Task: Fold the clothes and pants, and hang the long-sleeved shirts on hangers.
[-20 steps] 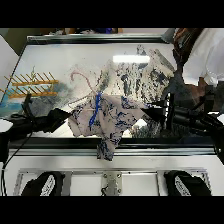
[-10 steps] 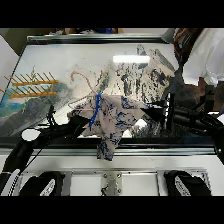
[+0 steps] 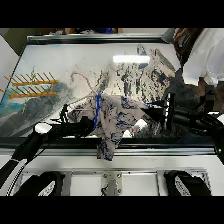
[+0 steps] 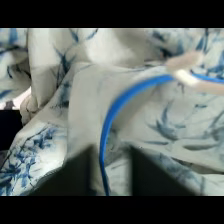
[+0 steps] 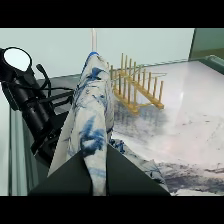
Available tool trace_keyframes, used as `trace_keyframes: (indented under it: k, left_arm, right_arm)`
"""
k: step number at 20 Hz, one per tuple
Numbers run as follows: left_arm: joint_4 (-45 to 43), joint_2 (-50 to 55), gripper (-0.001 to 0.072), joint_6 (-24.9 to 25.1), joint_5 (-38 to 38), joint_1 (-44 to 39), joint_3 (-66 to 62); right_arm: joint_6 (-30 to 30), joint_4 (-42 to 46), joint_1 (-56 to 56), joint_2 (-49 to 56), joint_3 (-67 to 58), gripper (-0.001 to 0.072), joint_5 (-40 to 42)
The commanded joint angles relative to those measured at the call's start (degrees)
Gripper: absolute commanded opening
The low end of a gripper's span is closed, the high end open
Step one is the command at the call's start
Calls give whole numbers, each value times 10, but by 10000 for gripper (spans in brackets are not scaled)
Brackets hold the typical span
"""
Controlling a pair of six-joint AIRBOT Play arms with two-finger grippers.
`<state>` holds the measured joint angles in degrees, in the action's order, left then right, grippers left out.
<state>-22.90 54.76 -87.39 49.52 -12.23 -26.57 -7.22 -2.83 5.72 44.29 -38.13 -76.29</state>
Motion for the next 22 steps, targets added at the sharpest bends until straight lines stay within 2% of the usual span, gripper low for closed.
trace_keyframes:
  k: [1,9,16,22]
  left_arm:
    - [-3,21,17,16,13,-3,-8]
    - [-118,-33,16,-10,71,140,-8]
    - [-121,-33,17,-9,59,130,-8]
    - [-122,-33,17,4,65,184,-30]
  right_arm:
    - [9,0,0,-1,0,8,0]
    - [70,0,0,-27,-14,7,0]
    - [120,0,0,-45,-14,7,-2]
    - [133,2,0,-47,-14,7,-6]
